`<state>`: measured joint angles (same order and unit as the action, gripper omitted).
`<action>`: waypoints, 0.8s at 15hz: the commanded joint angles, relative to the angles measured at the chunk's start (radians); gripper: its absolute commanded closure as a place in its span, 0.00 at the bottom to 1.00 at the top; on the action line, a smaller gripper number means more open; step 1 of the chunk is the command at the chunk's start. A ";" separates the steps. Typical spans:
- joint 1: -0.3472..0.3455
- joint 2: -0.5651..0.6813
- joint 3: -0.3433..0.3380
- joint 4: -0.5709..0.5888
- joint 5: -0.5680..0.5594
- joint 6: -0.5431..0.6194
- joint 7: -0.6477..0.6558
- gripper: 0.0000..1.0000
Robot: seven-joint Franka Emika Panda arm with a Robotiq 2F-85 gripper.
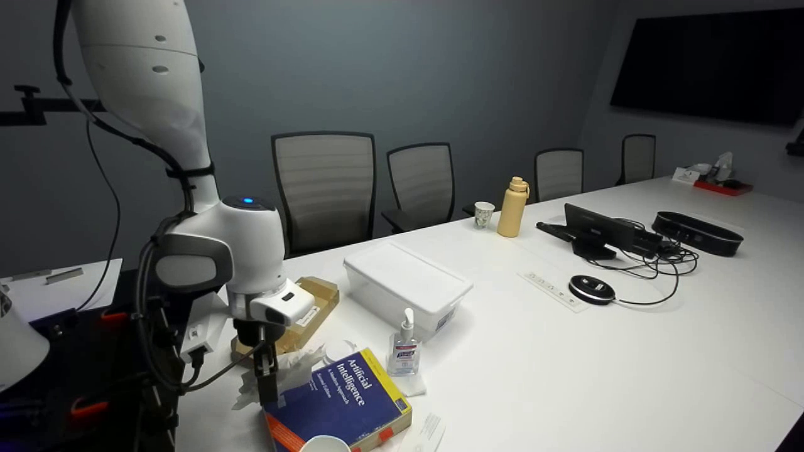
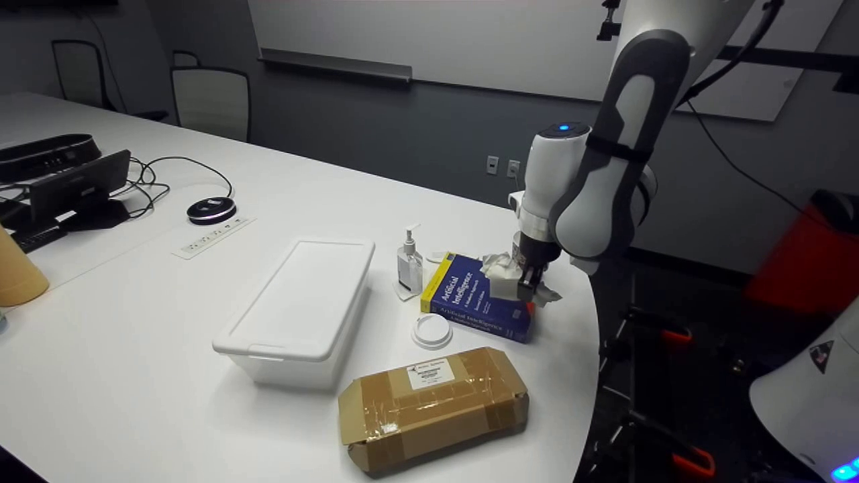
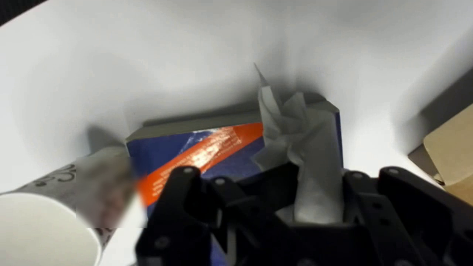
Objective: Use the tissue to clean the book's front cover
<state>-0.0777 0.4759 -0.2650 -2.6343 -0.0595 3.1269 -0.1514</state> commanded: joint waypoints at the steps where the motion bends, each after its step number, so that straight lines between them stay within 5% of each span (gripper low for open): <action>1: -0.021 0.090 -0.016 0.036 -0.010 0.043 0.019 1.00; 12: -0.012 0.239 -0.120 0.190 -0.007 0.028 0.030 1.00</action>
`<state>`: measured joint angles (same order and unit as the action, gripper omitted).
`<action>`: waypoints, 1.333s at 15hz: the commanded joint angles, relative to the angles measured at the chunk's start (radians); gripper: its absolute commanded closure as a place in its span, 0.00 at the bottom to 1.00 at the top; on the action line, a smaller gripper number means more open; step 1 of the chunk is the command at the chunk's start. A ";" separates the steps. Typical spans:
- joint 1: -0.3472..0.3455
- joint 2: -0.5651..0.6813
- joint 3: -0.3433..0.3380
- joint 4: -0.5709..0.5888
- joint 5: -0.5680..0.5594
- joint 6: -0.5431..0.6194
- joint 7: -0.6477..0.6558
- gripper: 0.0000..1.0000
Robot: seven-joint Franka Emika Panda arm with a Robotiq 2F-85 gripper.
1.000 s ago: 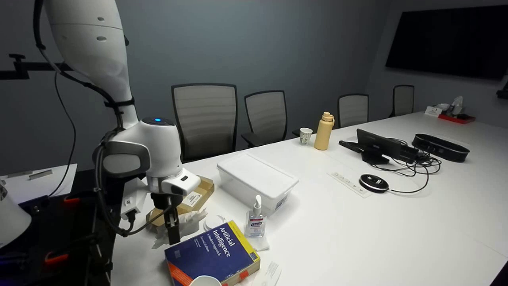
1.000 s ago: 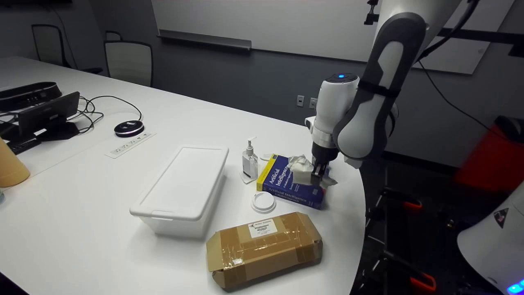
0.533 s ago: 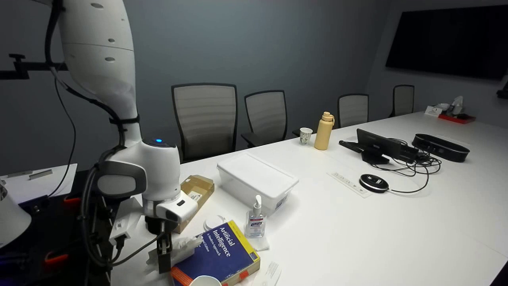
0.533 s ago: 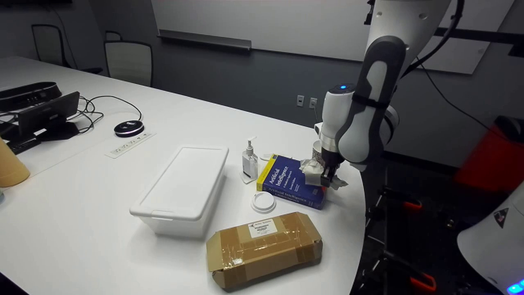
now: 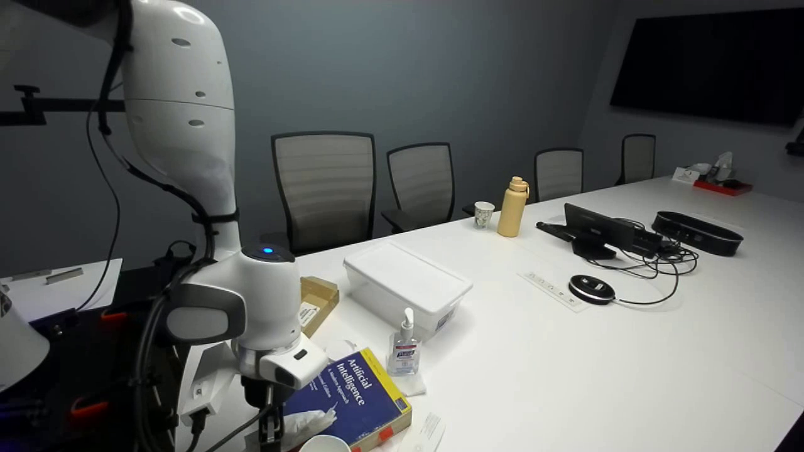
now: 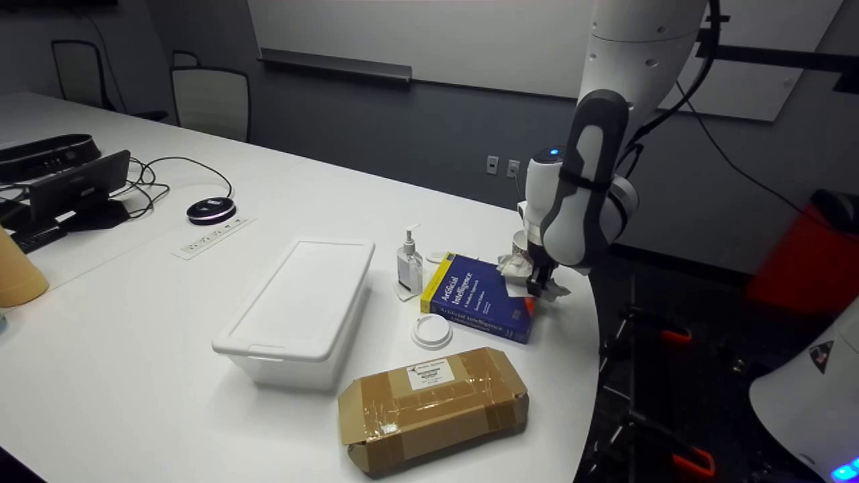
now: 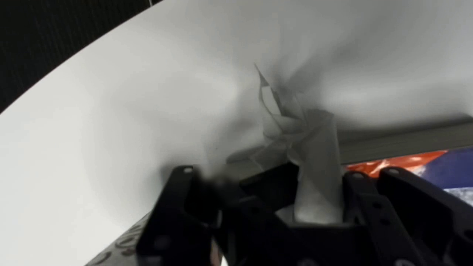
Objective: Use the tissue to clean the book's front cover
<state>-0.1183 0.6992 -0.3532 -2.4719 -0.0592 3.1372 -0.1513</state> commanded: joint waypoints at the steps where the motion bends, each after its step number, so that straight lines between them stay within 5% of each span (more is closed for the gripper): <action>1: 0.042 0.019 -0.043 0.041 -0.007 0.018 0.034 1.00; 14: 0.125 0.146 -0.001 0.243 -0.010 0.011 0.053 1.00; 20: 0.056 0.121 0.114 0.259 -0.023 0.000 0.020 1.00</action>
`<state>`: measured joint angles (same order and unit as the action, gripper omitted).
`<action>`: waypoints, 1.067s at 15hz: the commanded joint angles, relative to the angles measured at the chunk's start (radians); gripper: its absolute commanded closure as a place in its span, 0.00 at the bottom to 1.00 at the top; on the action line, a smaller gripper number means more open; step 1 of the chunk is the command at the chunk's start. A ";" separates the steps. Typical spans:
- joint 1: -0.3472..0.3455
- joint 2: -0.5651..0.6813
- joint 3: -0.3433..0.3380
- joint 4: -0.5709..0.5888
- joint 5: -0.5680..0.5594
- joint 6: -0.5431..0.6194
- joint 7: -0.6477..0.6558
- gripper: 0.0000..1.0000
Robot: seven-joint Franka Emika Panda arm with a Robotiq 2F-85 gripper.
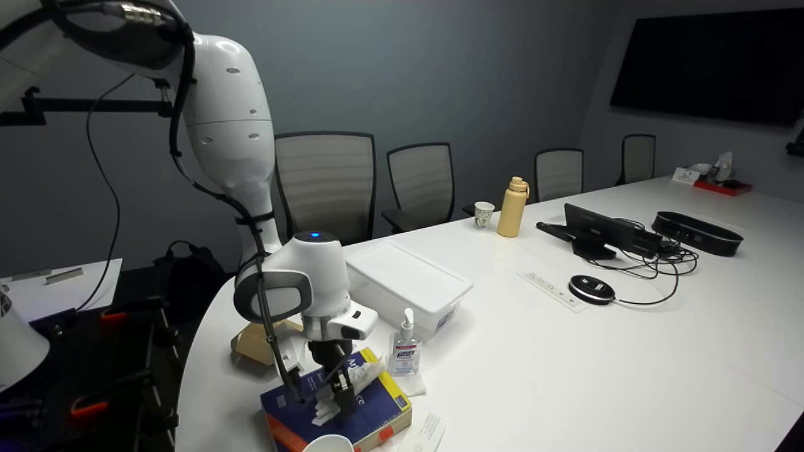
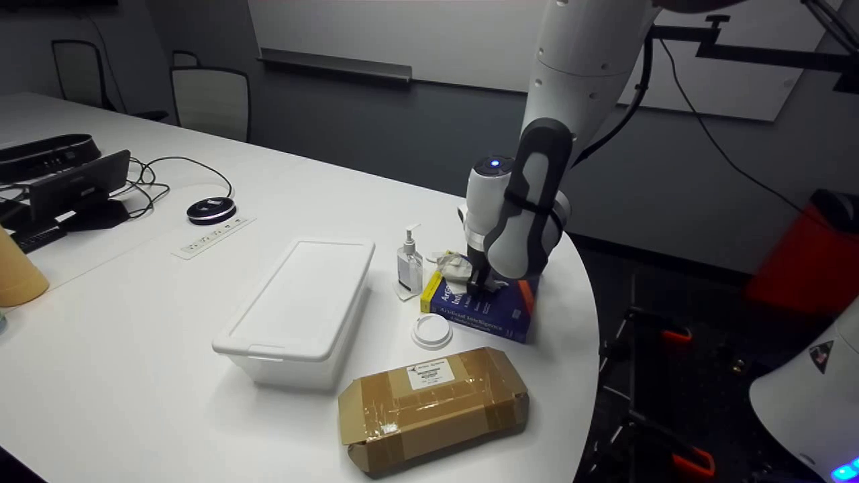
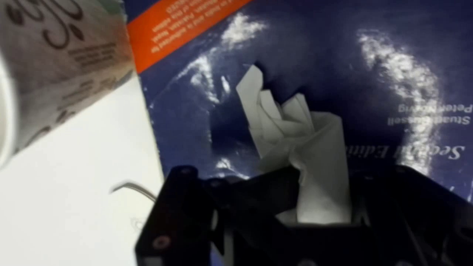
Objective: Use the tissue to clean the book's front cover
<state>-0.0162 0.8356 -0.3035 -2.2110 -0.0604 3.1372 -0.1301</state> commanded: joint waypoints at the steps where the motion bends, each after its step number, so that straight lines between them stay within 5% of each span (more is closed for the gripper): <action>1: -0.067 -0.027 0.095 -0.009 -0.025 -0.005 -0.009 1.00; 9: -0.219 -0.101 0.280 -0.069 -0.029 -0.107 -0.047 1.00; 16: -0.168 -0.152 0.226 -0.147 -0.003 -0.253 0.019 1.00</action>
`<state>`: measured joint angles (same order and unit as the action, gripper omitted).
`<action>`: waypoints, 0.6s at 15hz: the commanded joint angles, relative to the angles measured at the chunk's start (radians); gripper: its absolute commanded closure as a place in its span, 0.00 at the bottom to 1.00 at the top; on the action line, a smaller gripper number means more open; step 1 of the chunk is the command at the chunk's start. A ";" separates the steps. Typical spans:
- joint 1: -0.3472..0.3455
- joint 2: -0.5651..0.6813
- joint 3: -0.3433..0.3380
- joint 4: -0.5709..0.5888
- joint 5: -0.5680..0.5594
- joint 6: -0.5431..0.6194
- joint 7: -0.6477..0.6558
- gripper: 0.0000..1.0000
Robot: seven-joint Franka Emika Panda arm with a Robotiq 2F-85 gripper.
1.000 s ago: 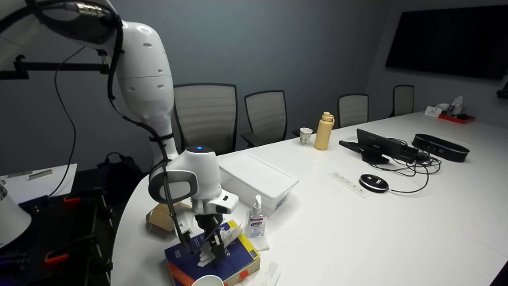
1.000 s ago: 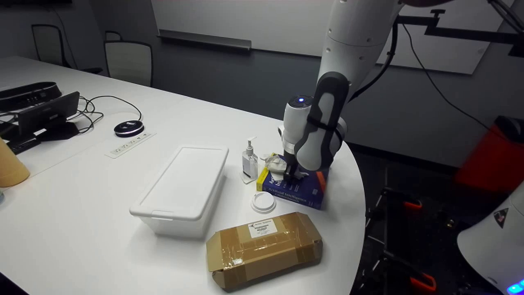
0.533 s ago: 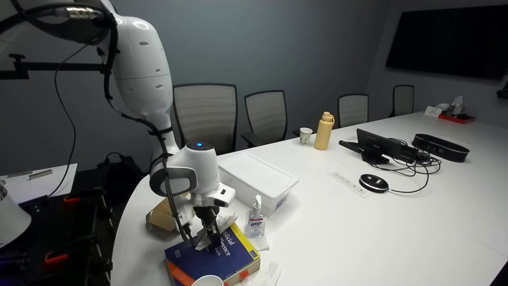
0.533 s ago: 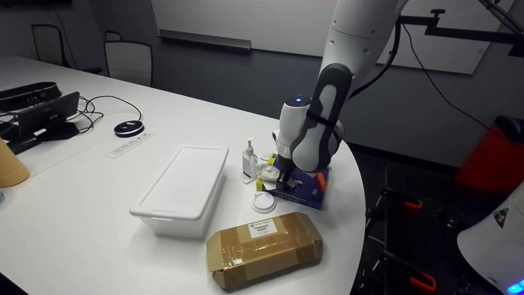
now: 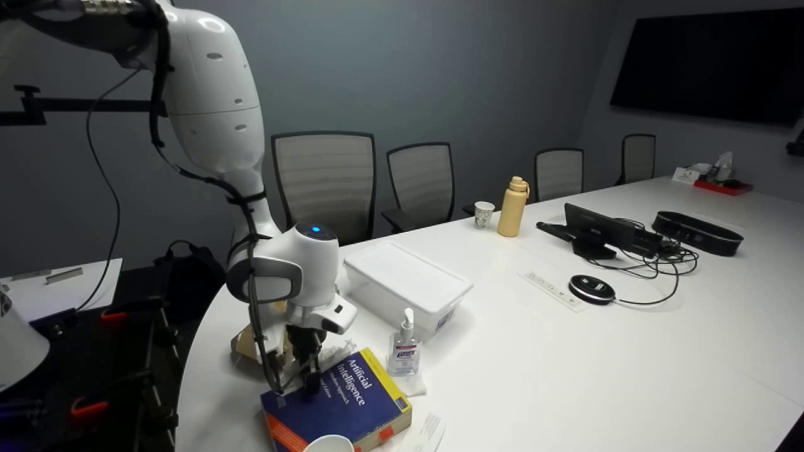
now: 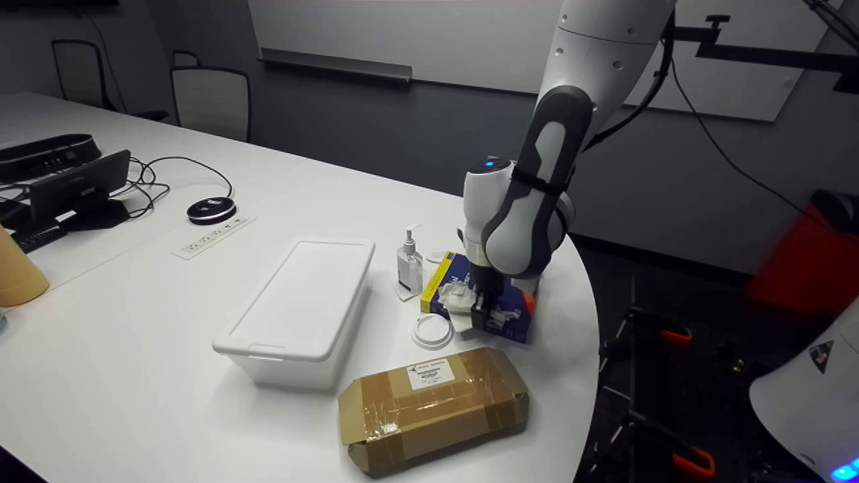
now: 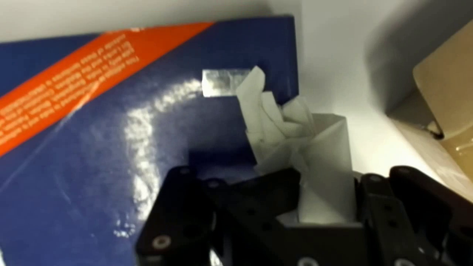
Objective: Use the tissue to clean the book's front cover
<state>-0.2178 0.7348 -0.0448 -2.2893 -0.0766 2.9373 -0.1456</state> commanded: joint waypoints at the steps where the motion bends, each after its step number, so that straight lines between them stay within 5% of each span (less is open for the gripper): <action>1: 0.038 -0.058 -0.044 -0.082 0.015 -0.062 0.042 1.00; 9: 0.126 -0.091 -0.190 -0.157 0.004 -0.070 0.150 1.00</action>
<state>-0.1525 0.6869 -0.1688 -2.4010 -0.0717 2.8875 -0.0588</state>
